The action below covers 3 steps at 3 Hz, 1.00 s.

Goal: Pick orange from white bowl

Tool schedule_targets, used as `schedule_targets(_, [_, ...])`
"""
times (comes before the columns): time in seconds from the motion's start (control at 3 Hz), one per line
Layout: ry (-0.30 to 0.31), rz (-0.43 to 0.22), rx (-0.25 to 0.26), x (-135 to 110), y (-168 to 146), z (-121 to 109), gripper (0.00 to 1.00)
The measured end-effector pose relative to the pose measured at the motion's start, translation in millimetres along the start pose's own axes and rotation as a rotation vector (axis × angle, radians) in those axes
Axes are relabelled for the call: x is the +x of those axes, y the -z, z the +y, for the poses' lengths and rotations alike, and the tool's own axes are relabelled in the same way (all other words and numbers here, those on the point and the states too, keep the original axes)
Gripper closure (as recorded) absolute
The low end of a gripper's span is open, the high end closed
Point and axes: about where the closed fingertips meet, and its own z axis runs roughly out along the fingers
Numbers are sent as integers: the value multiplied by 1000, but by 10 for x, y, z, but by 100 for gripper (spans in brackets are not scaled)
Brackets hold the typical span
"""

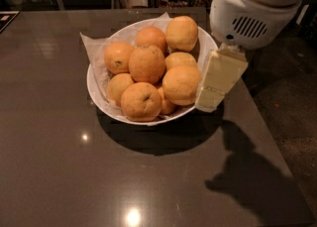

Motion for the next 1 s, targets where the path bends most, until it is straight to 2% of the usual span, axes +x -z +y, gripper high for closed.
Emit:
schedule_targets(0.33, [5,7,-32,-61,-92,-14,29])
schedule_targets(1.0, [8,21,-85,-119,-306,-71,28])
